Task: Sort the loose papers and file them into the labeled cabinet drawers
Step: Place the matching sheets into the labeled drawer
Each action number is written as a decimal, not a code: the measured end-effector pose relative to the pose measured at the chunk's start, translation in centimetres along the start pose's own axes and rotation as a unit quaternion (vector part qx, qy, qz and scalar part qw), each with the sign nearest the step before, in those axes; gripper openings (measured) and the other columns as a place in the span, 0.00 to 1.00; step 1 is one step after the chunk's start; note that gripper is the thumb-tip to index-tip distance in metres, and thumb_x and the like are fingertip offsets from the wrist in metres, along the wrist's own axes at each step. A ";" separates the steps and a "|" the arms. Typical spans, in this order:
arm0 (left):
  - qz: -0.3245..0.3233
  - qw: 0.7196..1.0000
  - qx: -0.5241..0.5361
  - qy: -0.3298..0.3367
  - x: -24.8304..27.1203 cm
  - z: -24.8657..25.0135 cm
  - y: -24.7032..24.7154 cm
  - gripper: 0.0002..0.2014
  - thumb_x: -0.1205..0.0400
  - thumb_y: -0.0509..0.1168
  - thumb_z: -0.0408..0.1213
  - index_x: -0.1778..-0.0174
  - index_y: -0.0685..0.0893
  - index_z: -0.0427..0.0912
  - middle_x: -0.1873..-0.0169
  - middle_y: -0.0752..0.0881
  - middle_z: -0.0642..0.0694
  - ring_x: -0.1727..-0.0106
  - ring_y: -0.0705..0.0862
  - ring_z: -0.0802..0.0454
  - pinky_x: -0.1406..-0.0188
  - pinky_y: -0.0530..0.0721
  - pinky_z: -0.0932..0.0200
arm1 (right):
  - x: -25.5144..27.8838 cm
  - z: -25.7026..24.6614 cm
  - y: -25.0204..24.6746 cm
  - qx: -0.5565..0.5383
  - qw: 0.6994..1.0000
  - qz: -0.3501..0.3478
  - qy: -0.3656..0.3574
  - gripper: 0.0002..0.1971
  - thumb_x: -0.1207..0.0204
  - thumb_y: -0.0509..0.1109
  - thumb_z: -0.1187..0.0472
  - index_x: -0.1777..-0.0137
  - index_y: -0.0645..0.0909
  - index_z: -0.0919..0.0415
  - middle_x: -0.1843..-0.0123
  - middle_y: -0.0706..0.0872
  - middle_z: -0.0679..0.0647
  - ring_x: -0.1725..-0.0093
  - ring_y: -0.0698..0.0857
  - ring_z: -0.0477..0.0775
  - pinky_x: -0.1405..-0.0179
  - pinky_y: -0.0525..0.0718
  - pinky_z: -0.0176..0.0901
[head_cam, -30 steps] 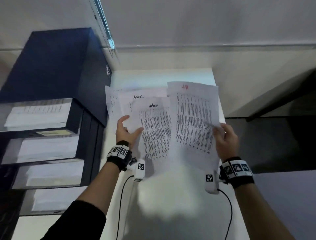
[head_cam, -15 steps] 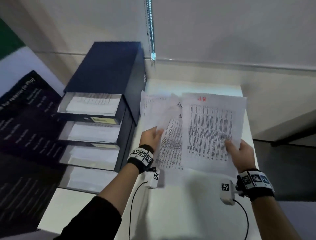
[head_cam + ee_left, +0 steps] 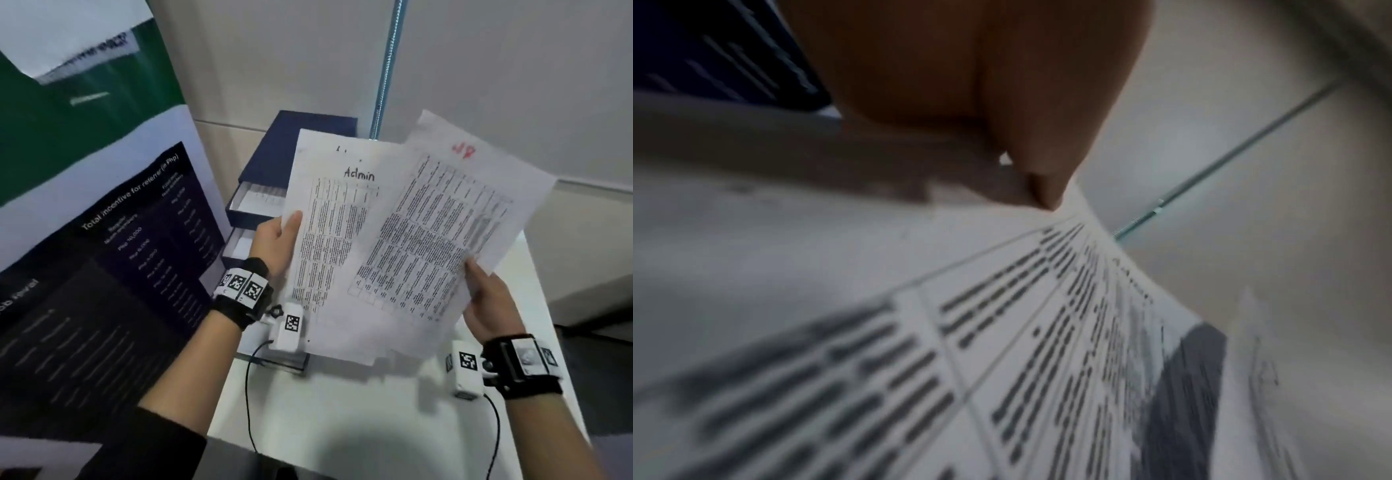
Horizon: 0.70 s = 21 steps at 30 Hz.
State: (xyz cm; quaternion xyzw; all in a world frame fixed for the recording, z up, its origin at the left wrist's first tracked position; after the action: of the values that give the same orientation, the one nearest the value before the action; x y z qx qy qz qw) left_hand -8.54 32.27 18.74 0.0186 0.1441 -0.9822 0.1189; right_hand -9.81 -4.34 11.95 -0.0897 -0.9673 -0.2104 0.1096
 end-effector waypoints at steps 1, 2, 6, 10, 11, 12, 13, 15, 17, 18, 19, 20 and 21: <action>-0.002 0.999 -0.024 -0.024 0.1 -1.2 -1.5 0.21 0.12 0.59 0.48 0.70 0.80 0.43 0.79 0.83 0.56 0.78 0.79 0.66 0.74 0.75 0.70 | 0.7 1.2 1.6 -0.006 1.000 -0.017 0.008 0.24 0.17 0.66 0.59 0.24 0.72 0.71 0.30 0.82 0.68 0.30 0.82 0.65 0.28 0.77 0.62; 0.002 0.998 -0.044 -0.047 0.1 -2.7 -2.9 0.23 0.12 0.58 0.48 0.74 0.77 0.43 0.80 0.80 0.55 0.78 0.76 0.63 0.76 0.73 0.68 | 1.5 2.7 3.3 -0.020 0.998 -0.039 0.036 0.25 0.17 0.66 0.57 0.24 0.73 0.69 0.29 0.81 0.67 0.29 0.81 0.64 0.28 0.77 0.63; -0.033 0.984 -0.084 -0.153 0.6 -8.4 -6.2 0.19 0.11 0.55 0.47 0.67 0.77 0.44 0.65 0.82 0.43 0.62 0.79 0.46 0.55 0.80 0.51 | 5.3 10.7 9.7 -0.015 0.978 -0.129 0.166 0.22 0.15 0.61 0.57 0.25 0.76 0.67 0.29 0.82 0.66 0.29 0.82 0.64 0.33 0.81 0.61; -0.030 0.976 -0.071 -0.203 0.9 -11.6 -8.2 0.17 0.11 0.55 0.46 0.48 0.82 0.35 0.53 0.81 0.38 0.51 0.78 0.45 0.44 0.79 0.51 | 8.2 16.6 12.8 0.095 0.960 -0.155 0.212 0.30 0.24 0.74 0.53 0.24 0.75 0.64 0.33 0.87 0.57 0.33 0.85 0.54 0.35 0.84 0.50; -0.020 0.975 -0.068 -0.210 0.8 -12.0 -8.9 0.20 0.11 0.55 0.46 0.44 0.83 0.31 0.52 0.82 0.37 0.51 0.79 0.44 0.41 0.81 0.49 | 8.6 17.3 13.4 0.108 0.957 -0.164 0.213 0.29 0.24 0.74 0.53 0.25 0.76 0.63 0.34 0.87 0.57 0.33 0.85 0.54 0.32 0.82 0.53; -0.010 0.974 -0.066 -0.215 0.6 -12.4 -9.5 0.23 0.11 0.55 0.47 0.40 0.83 0.29 0.50 0.84 0.34 0.51 0.81 0.42 0.39 0.82 0.46 | 9.1 17.8 14.2 0.108 0.955 -0.171 0.218 0.26 0.22 0.73 0.54 0.26 0.77 0.64 0.33 0.86 0.59 0.33 0.85 0.58 0.29 0.79 0.57; -0.003 0.973 -0.065 -0.221 0.3 -12.7 -10.1 0.24 0.12 0.55 0.48 0.39 0.83 0.29 0.47 0.86 0.32 0.49 0.83 0.38 0.37 0.83 0.43 | 9.3 18.0 14.7 0.107 0.954 -0.176 0.219 0.23 0.20 0.71 0.56 0.27 0.77 0.65 0.34 0.86 0.62 0.33 0.85 0.61 0.28 0.78 0.59; -0.011 0.972 -0.061 -0.226 -0.3 -12.7 -10.9 0.25 0.12 0.55 0.51 0.38 0.83 0.31 0.42 0.86 0.30 0.41 0.85 0.33 0.35 0.82 0.38 | 9.3 17.6 15.8 0.116 0.956 -0.177 0.204 0.20 0.19 0.69 0.60 0.29 0.79 0.66 0.35 0.87 0.63 0.34 0.86 0.61 0.28 0.78 0.59; -0.025 0.973 -0.030 -0.226 -0.7 -11.7 -11.1 0.25 0.13 0.55 0.52 0.37 0.82 0.34 0.42 0.86 0.36 0.39 0.85 0.36 0.35 0.83 0.41 | 8.8 16.4 17.0 0.133 0.961 -0.173 0.170 0.19 0.19 0.70 0.61 0.31 0.80 0.66 0.36 0.88 0.61 0.36 0.87 0.60 0.30 0.80 0.58; -0.034 0.973 -0.006 -0.229 -0.9 -11.3 -10.9 0.24 0.13 0.56 0.53 0.37 0.82 0.35 0.45 0.86 0.39 0.42 0.85 0.39 0.37 0.84 0.43 | 8.4 15.8 17.5 0.141 0.963 -0.166 0.155 0.19 0.20 0.71 0.61 0.31 0.80 0.66 0.37 0.88 0.60 0.37 0.87 0.59 0.32 0.82 0.56; -0.046 0.970 0.014 -0.237 -1.0 -11.2 -10.8 0.23 0.14 0.58 0.54 0.38 0.82 0.37 0.47 0.86 0.41 0.44 0.85 0.42 0.39 0.85 0.45 | 7.9 15.1 17.9 0.146 0.967 -0.156 0.141 0.20 0.20 0.71 0.61 0.30 0.80 0.66 0.38 0.89 0.60 0.38 0.88 0.58 0.35 0.84 0.54; -0.057 0.968 0.031 -0.242 -1.2 -11.4 -10.7 0.22 0.16 0.62 0.55 0.39 0.82 0.38 0.48 0.87 0.42 0.46 0.86 0.44 0.41 0.85 0.46 | 7.3 14.4 18.3 0.141 0.971 -0.143 0.130 0.21 0.20 0.72 0.61 0.29 0.79 0.66 0.38 0.89 0.60 0.38 0.88 0.58 0.37 0.86 0.53; -0.078 0.964 0.047 -0.250 -1.3 -11.6 -10.8 0.23 0.19 0.67 0.54 0.39 0.83 0.39 0.47 0.88 0.43 0.46 0.87 0.44 0.41 0.86 0.45 | 6.8 13.8 18.6 0.131 0.975 -0.131 0.125 0.21 0.20 0.72 0.61 0.28 0.78 0.66 0.38 0.89 0.60 0.38 0.88 0.59 0.37 0.85 0.55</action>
State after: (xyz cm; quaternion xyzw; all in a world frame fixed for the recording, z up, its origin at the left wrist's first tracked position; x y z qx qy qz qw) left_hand -9.87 45.90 10.72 -0.2335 0.0642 -0.9675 0.0730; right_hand -14.71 19.06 8.59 0.0796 -0.9684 -0.1040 0.2123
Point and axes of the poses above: each hand's wrist, its own x-axis away from the middle knuckle, its own y-axis out of the palm, z = x × y, the point moved 8 cm from there along -x, towards the middle knuckle
